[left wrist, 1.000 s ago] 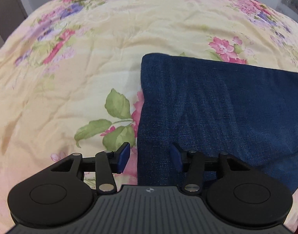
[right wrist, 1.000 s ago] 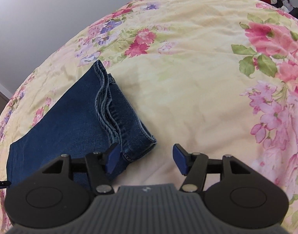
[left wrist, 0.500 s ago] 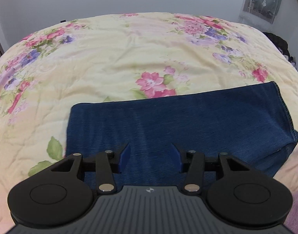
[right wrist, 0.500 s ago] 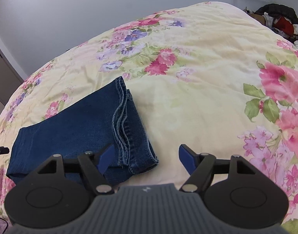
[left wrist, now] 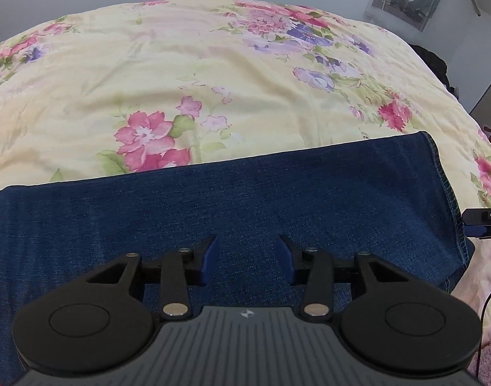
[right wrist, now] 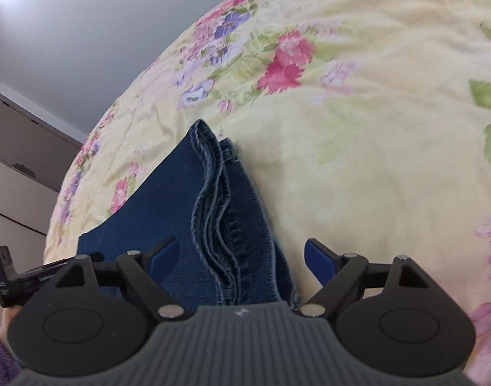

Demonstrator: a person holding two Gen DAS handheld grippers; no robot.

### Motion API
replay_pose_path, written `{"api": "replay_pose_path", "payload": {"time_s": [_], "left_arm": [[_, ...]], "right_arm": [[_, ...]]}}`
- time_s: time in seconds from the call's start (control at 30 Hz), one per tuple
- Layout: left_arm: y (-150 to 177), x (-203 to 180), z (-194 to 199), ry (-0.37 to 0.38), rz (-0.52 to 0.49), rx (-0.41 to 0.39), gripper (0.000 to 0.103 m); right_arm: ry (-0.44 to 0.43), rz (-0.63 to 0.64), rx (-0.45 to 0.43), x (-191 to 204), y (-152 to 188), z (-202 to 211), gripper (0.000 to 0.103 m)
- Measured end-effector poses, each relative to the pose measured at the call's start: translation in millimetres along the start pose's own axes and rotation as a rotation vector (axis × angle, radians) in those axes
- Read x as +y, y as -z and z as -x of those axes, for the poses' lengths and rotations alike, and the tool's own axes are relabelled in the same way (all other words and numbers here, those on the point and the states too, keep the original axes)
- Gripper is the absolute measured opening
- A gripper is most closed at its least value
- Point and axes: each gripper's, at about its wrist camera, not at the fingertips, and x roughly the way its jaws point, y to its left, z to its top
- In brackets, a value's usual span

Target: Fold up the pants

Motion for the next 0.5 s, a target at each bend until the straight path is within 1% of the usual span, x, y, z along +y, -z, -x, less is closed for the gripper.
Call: {"api": "replay_pose_path", "payload": {"time_s": [0.1,0.17,0.23,0.27,0.3,0.33,0.37,0.43,0.47,0.5], "left_arm": [[-1,0,-10,0.014,-0.012,-0.008,0.046],[-2,2,-17,0.043,-0.014,-0.011,0.041],[-5,3,-22,0.055,-0.019,-0.038,0.040],[-8,3,-24,0.058,-0.022,-0.050,0.037],[-10,3,-27,0.060,-0.020,-0.060,0.036],[-14,4,-31,0.061,-0.015,-0.068,0.034],[-18,4,-34,0.060,-0.014,-0.073,0.032],[-25,3,-42,0.052,-0.032,-0.089,0.030],[-29,2,-48,0.039,-0.047,-0.092,0.029],[-32,2,-53,0.029,-0.056,-0.089,0.028]], "right_arm": [[-0.023,0.000,0.039,-7,-6,-27,0.082],[-0.066,-0.009,0.051,-12,-11,-40,0.083],[-0.126,-0.035,0.055,-18,-17,-48,0.081],[-0.144,-0.044,0.055,-20,-20,-51,0.069],[-0.152,-0.049,0.061,-22,-22,-55,0.060],[-0.153,-0.056,0.071,-24,-23,-58,0.045],[-0.165,-0.062,0.078,-25,-24,-61,0.040],[-0.181,-0.051,0.077,-26,-24,-60,0.035],[-0.187,-0.041,0.073,-25,-24,-58,0.029],[-0.189,-0.030,0.066,-22,-24,-56,0.026]]}}
